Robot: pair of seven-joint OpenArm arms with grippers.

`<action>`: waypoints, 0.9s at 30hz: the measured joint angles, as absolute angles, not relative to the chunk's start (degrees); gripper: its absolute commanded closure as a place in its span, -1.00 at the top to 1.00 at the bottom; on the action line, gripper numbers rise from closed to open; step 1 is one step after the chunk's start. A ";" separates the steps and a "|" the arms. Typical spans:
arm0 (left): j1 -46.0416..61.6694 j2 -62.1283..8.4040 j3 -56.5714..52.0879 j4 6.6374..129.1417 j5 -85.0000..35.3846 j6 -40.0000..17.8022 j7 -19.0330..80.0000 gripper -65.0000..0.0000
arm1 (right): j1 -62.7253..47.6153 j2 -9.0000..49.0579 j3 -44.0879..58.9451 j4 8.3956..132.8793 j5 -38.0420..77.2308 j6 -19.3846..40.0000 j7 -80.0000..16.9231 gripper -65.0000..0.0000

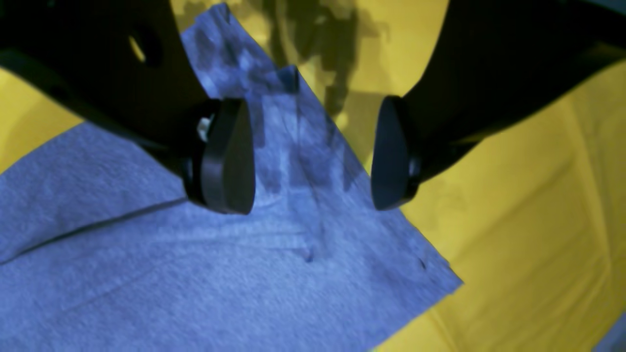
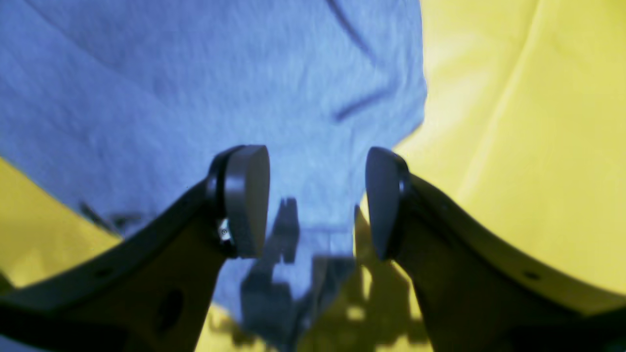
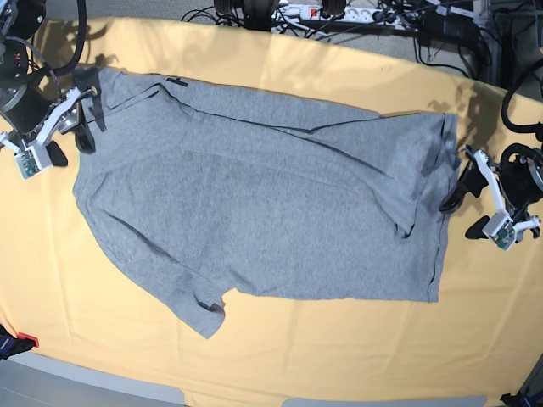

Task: Layout the t-shirt on the table in an organized manner, then fold the t-shirt properly
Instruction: 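Open both grippers and release the shirt's corners, then move the left gripper to the shirt's side edge and grasp it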

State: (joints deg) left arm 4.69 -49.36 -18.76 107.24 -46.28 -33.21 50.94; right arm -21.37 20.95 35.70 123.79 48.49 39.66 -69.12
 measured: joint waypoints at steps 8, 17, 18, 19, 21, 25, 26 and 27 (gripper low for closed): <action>5.06 -49.50 -18.81 105.30 -46.52 -32.95 53.82 0.18 | -27.86 20.97 35.77 123.76 40.88 36.14 -70.74 0.01; 5.04 -49.32 -24.86 93.71 -56.34 -32.60 57.01 0.18 | -31.90 20.82 40.12 114.48 48.03 30.63 -65.41 0.02; 5.02 -49.32 -26.06 93.03 -57.47 -33.87 58.11 0.18 | -31.90 20.82 40.40 113.08 50.48 31.68 -66.24 0.02; 4.99 -49.32 -27.22 92.44 -58.96 -34.63 59.35 0.18 | -31.83 20.82 40.66 111.83 52.47 32.53 -66.94 0.02; 4.93 -49.30 -29.52 91.29 -61.63 -34.81 61.63 0.18 | -31.62 20.78 40.77 108.90 55.68 34.11 -67.55 0.02; 5.04 -49.32 -32.60 89.95 -62.72 -34.79 62.83 0.18 | -31.62 20.78 40.77 102.02 59.29 36.42 -67.85 0.02; 5.04 -49.32 -32.80 89.95 -62.83 -34.79 62.83 0.18 | -31.57 20.82 41.10 100.44 61.08 37.15 -67.46 0.02; 5.02 -49.32 -32.91 89.95 -63.18 -34.79 62.83 0.18 | -31.53 20.88 41.12 98.80 62.15 37.82 -67.18 0.02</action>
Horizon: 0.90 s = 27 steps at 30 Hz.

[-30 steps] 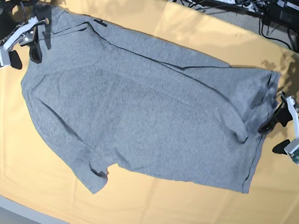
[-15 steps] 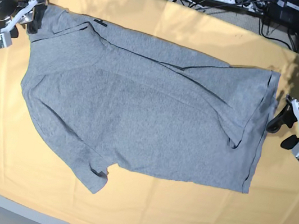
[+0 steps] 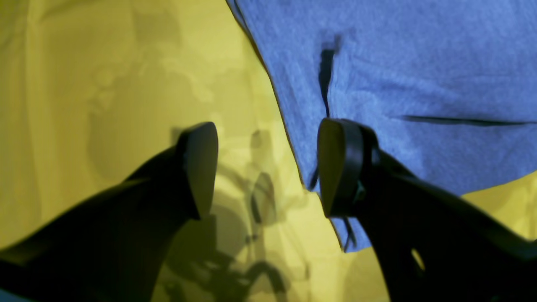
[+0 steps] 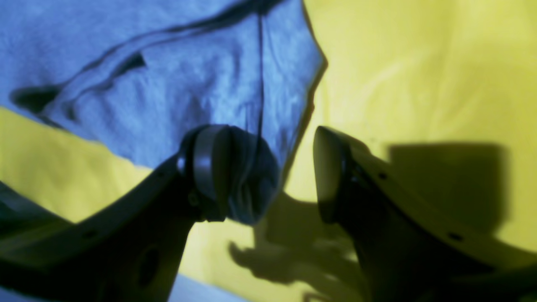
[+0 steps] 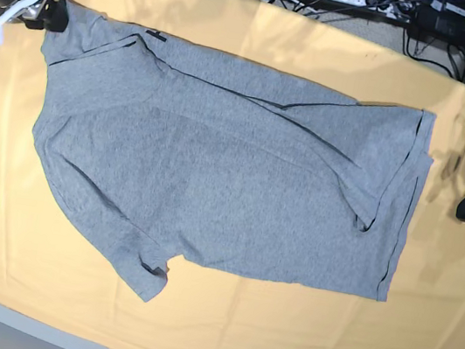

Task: Layout the t-shirt on the table in an organized manner, then fold the t-shirt properly
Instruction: 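Move the left gripper to the shirt's side edge and grasp it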

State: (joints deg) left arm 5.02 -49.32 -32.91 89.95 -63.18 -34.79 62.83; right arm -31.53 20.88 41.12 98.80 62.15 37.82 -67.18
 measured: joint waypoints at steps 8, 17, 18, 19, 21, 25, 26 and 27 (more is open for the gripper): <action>5.06 -49.19 -33.04 89.95 -64.01 -34.76 62.89 0.18 | -29.52 20.88 41.41 90.35 75.55 40.10 -73.47 0.02; 5.02 -49.17 -33.04 89.95 -65.58 -34.79 62.89 0.04 | -28.36 18.11 41.34 90.35 76.34 40.07 -76.38 -0.86; 5.04 -49.17 -33.04 89.95 -65.30 -34.79 62.89 0.04 | -28.38 18.11 41.34 90.28 76.42 40.03 -76.62 -1.00; 5.04 -49.10 -33.15 89.95 -64.34 -34.72 62.94 0.04 | -28.36 18.11 41.34 90.26 76.55 39.94 -77.23 -1.00; 5.04 -48.29 -34.20 89.95 -62.94 -32.73 62.87 0.04 | -28.32 18.24 41.34 90.26 76.51 39.94 -77.65 -1.00; 6.22 -45.47 -39.88 89.95 -61.17 -31.27 62.81 0.04 | -28.23 18.24 41.34 90.26 76.55 39.94 -77.76 -1.00; 7.09 -44.77 -41.34 89.95 -60.75 -30.57 62.81 0.04 | -28.23 18.24 41.34 90.26 76.55 39.94 -77.91 -1.00; 8.21 -43.83 -42.72 89.97 -60.55 -30.59 62.67 0.05 | -28.23 18.22 41.34 90.26 76.55 39.94 -78.08 -1.00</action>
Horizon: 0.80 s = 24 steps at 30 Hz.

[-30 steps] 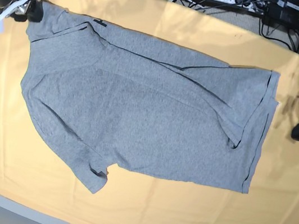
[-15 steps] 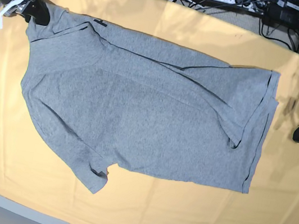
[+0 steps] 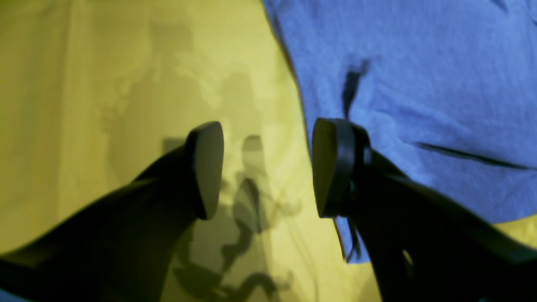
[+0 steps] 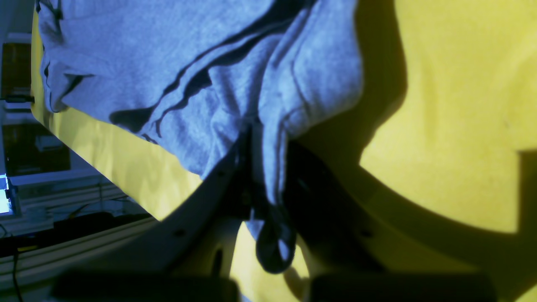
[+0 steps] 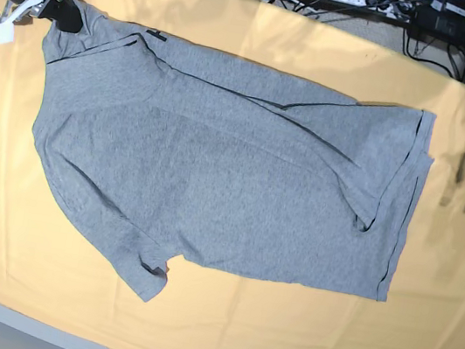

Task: Layout the t-shirt on the table in an organized manner, then fold the t-shirt properly
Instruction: 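Move the left gripper to the shirt's side edge and grasp it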

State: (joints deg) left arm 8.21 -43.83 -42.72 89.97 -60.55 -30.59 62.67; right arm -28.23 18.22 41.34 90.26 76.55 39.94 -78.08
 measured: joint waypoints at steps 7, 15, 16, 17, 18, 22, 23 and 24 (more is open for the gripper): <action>16.73 -36.99 -46.96 89.84 -59.99 -30.39 62.54 0.07 | -28.25 18.22 41.34 90.26 76.58 39.94 -78.52 -1.00; 19.18 -32.05 -46.39 88.64 -56.95 -30.37 58.74 0.29 | -28.23 18.24 41.34 90.26 76.60 39.94 -78.94 -1.00; 19.05 -32.10 -45.67 87.53 -56.53 -30.06 57.95 0.29 | -28.21 18.24 41.34 90.26 76.60 39.94 -78.94 -1.00; 19.03 -32.23 -44.84 86.17 -56.42 -30.09 57.39 0.29 | -28.23 18.24 41.34 90.26 76.60 39.94 -78.94 -1.00; 19.05 -32.23 -43.90 84.66 -56.18 -30.04 56.49 0.29 | -28.23 18.24 41.34 90.26 76.60 39.92 -78.94 -1.00; 17.15 -32.23 -42.37 79.90 -57.84 -30.48 55.05 0.29 | -28.23 18.24 41.34 90.26 76.84 39.92 -78.94 -1.00; 16.21 -32.25 -42.24 79.02 -58.06 -30.50 55.09 0.29 | -28.21 18.26 41.34 90.26 76.84 39.94 -78.94 -1.00; 15.64 -32.25 -42.06 78.46 -58.89 -30.61 55.16 0.29 | -28.23 18.26 41.34 90.26 76.84 39.92 -78.94 -1.00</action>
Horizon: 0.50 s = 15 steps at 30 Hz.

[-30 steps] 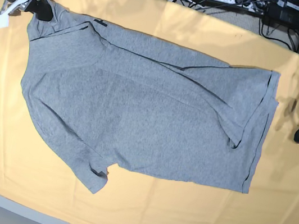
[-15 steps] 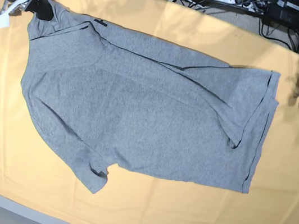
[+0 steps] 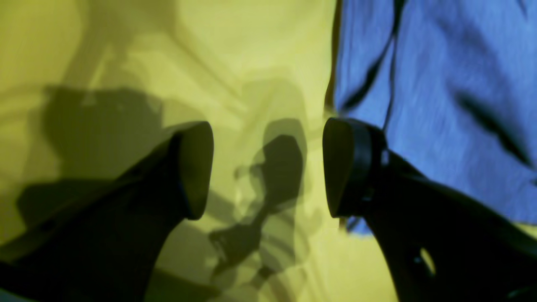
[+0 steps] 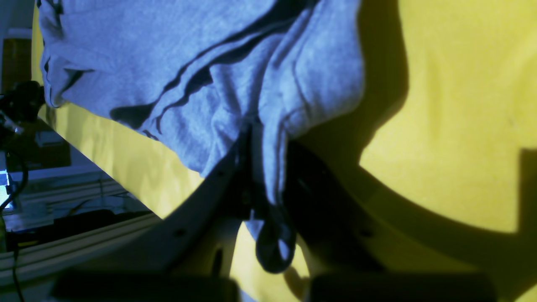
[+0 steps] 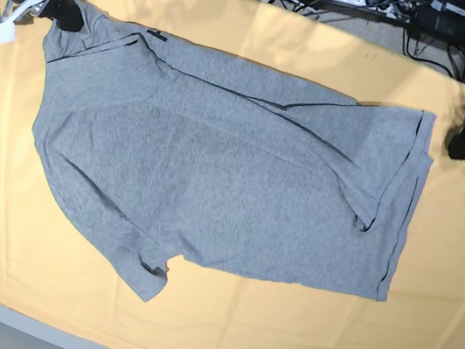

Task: Layout the t-shirt on the table in an organized manner, then fold the t-shirt properly
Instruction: 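Move the left gripper to the shirt's side edge and grasp it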

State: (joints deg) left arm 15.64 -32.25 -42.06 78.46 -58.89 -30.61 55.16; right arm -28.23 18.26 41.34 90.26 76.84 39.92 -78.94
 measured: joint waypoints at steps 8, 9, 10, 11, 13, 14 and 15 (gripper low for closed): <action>15.35 -32.56 -40.14 77.91 -65.67 -35.18 60.01 0.29 | -27.73 18.24 41.36 90.26 76.84 39.92 -78.98 -1.00; 15.22 -32.56 -39.16 77.91 -65.91 -35.18 59.57 0.29 | -27.57 18.26 41.36 90.26 76.79 39.94 -79.15 -1.00; 15.16 -32.56 -38.09 77.95 -66.37 -35.18 59.20 0.29 | -27.55 18.26 41.34 90.26 76.79 39.94 -79.13 -1.00; 14.85 -32.56 -36.88 77.95 -66.54 -35.18 58.87 0.29 | -27.57 18.24 41.34 90.26 76.79 39.92 -79.13 -1.00; 14.00 -32.53 -34.65 78.02 -65.98 -35.22 58.39 0.29 | -27.59 18.24 41.34 90.26 76.84 39.92 -79.13 -1.00; 13.30 -32.51 -33.58 78.06 -65.65 -34.96 58.30 0.29 | -27.57 18.26 41.34 90.26 76.95 39.94 -79.15 -1.00; 12.67 -32.51 -32.62 78.08 -65.56 -34.24 58.33 0.29 | -27.57 18.24 41.34 90.26 76.93 39.92 -79.13 -1.00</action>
